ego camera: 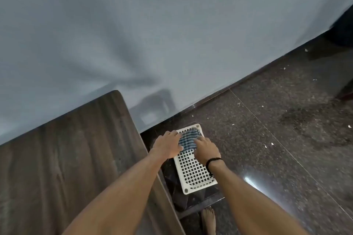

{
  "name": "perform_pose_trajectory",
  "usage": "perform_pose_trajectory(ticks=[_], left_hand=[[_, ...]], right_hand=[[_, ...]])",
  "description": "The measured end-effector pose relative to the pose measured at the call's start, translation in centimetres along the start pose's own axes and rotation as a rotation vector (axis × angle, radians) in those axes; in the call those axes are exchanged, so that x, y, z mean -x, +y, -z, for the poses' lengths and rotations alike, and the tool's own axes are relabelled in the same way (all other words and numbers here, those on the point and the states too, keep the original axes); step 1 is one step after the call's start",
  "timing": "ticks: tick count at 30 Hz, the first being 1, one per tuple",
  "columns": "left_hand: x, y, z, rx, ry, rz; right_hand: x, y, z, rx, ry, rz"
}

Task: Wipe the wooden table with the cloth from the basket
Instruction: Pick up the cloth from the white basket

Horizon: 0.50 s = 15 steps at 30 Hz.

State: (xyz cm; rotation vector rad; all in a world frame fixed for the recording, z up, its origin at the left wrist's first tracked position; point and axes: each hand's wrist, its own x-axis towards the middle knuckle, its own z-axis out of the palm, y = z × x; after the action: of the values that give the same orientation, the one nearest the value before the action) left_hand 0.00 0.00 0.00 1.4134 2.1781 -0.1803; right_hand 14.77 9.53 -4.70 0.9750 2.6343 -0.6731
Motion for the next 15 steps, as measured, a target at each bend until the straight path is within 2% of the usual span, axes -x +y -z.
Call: perform_pose_trajectory(ticks=[5,10,15], left_hand=[[-4.5,1.1,-2.2,0.109,-0.067,0.119],[-7.6,1.2,-4.7,0.211,-0.072,0.211],[-8.7,0.6,-6.5,0.246,-0.089,0.277]], right_hand=[[-3.7,2.0,-2.2,0.095,-0.091,0.158],[-7.4,3.1,-4.4,0.170,-0.051,0.301],[-9.1,3.1,-5.9,0.279,-0.044,0.330]])
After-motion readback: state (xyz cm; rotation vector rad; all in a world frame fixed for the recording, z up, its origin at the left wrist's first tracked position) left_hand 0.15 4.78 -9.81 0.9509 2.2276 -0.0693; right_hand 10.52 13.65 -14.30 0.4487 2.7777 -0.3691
